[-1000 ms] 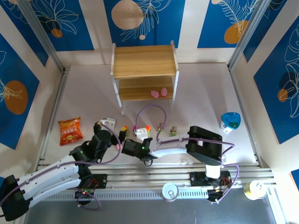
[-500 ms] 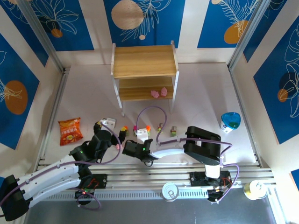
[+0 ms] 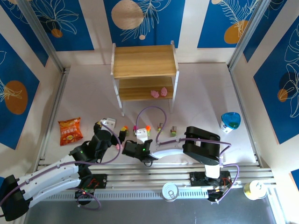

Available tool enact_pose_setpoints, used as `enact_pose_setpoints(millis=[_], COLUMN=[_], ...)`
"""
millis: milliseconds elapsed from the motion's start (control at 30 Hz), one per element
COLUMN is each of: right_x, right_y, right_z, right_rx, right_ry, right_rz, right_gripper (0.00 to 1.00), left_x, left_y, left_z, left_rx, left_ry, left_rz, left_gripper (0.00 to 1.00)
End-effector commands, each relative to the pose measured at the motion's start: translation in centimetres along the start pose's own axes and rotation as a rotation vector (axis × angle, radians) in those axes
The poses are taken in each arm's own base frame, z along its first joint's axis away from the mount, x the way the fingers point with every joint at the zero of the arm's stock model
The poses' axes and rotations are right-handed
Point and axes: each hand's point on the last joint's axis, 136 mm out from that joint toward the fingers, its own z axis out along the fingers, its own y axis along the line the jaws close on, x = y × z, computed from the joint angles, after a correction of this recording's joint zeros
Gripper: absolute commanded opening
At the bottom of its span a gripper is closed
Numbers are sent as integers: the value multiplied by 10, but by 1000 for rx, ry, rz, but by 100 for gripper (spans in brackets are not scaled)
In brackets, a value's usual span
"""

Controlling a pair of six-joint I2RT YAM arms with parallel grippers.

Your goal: Place and organize the plastic toys onto the shelf

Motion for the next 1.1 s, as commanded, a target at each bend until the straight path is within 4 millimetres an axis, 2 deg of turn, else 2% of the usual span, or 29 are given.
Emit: enact_pose_setpoints(millis=[0, 200, 500, 767, 900, 1067], right_x=[3, -2, -23, -71, -99, -136], right_y=[-17, -21, -42, -49, -48, -44], right_z=[3, -9, -52, -88, -96, -99], right_rx=[64, 67, 80, 35, 0, -50], right_ry=[-28, -57, -119, -192, -226, -258], right_rz=[-20, -17, 17, 22, 23, 18], right_gripper=[29, 25, 22, 22, 23, 22], left_x=[2, 2, 2, 1, 1, -2], left_y=[1, 0, -7, -37, -50, -56], left_z=[1, 1, 1, 1, 1, -2], left_rx=[1, 4, 45, 202, 257, 281], left_ry=[3, 3, 3, 14, 15, -1], left_rz=[-17, -16, 1, 41, 60, 83], left_gripper=[100, 100, 100, 100, 100, 100])
